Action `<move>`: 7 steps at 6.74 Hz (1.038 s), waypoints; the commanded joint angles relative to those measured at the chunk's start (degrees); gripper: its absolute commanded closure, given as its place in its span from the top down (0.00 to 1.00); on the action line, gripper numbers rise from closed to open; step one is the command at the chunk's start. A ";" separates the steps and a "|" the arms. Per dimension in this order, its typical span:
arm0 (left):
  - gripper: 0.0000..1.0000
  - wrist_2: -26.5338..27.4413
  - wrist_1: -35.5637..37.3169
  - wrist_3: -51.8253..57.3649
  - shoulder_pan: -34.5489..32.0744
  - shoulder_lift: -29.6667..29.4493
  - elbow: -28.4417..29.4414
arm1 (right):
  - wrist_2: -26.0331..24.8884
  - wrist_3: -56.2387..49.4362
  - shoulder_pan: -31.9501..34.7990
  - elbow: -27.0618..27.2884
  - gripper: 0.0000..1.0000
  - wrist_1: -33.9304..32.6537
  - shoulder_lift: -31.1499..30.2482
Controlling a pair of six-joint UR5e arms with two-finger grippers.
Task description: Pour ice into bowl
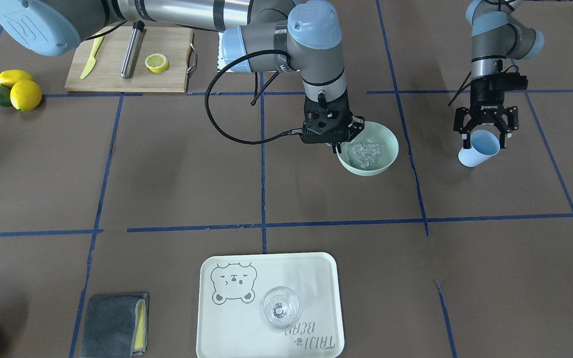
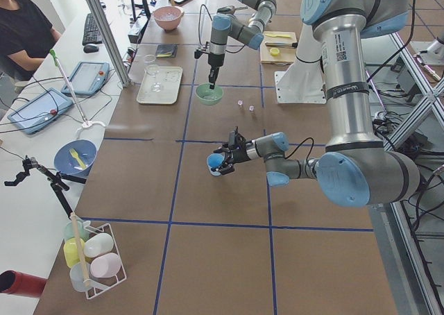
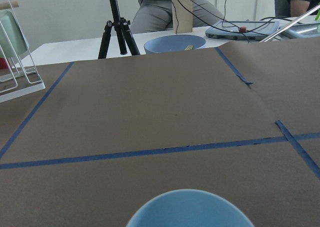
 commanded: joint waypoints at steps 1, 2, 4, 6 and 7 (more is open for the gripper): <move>1.00 -4.83 0.42 5.45 -5.99 0.85 -4.58 | 1.17 -0.21 1.24 7.58 0.00 -4.39 -4.16; 1.00 -10.08 0.51 11.15 -11.25 0.85 -6.77 | 1.17 -1.25 2.03 16.61 0.00 -6.09 -11.42; 1.00 -28.30 6.34 23.45 -23.81 -1.07 -7.41 | 0.91 -7.81 4.57 34.27 0.00 -6.02 -29.94; 1.00 -45.84 20.11 33.14 -37.35 -8.53 -7.23 | 0.91 -18.88 7.72 40.85 0.00 -2.44 -44.21; 1.00 -46.34 36.90 42.58 -41.50 -16.39 -7.23 | 1.95 -21.71 11.05 40.34 0.00 9.86 -54.80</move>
